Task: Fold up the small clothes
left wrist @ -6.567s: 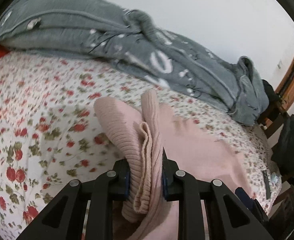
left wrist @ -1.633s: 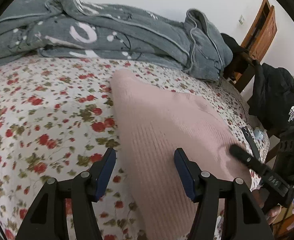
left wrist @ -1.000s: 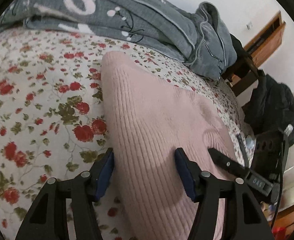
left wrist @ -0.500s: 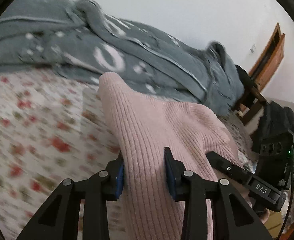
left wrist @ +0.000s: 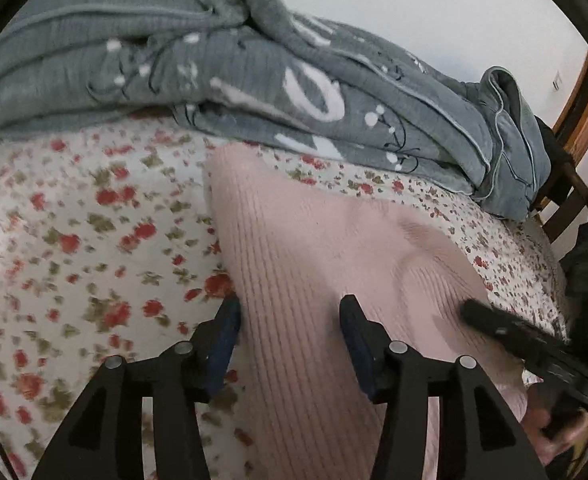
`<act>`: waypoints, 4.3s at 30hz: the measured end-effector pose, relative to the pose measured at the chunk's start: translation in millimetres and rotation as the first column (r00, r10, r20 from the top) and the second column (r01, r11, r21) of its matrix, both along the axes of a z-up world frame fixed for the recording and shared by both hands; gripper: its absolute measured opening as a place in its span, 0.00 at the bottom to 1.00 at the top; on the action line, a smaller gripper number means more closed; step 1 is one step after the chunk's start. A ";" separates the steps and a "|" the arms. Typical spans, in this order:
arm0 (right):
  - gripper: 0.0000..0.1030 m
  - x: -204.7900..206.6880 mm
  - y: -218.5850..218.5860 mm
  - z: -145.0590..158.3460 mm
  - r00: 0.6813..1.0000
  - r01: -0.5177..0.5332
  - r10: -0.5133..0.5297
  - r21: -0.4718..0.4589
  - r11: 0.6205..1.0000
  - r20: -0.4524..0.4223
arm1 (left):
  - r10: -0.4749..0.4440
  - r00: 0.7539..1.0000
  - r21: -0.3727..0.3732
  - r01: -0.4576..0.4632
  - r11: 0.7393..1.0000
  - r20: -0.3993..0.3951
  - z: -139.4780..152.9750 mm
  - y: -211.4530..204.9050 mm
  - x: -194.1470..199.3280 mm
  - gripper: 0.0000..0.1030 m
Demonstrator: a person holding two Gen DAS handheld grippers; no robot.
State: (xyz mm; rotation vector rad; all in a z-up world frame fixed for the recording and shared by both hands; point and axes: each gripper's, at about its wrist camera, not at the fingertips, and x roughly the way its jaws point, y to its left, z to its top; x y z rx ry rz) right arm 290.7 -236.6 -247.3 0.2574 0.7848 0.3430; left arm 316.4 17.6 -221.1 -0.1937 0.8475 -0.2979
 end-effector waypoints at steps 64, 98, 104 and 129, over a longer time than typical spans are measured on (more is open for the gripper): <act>0.40 11.1 15.1 -24.2 0.992 -0.039 0.059 -0.172 0.984 0.115 | -0.065 0.997 0.053 0.064 0.997 0.028 -13.2 -17.8 53.6 0.50; 0.45 -7.7 -3.3 -22.3 0.991 0.038 -0.021 -0.130 0.991 0.130 | -0.037 0.984 0.113 0.018 0.993 0.173 -16.6 -24.3 -95.2 0.55; 0.22 -17.4 10.0 -20.8 0.979 0.032 0.004 -0.176 0.984 0.202 | -0.013 0.983 0.079 -0.002 0.997 0.183 -18.6 -20.5 -99.7 0.56; 0.45 -38.9 -22.5 -6.6 0.985 0.088 -0.078 -0.064 0.994 0.153 | 0.082 0.977 0.024 -0.088 0.996 0.197 -5.9 -8.4 -99.7 0.58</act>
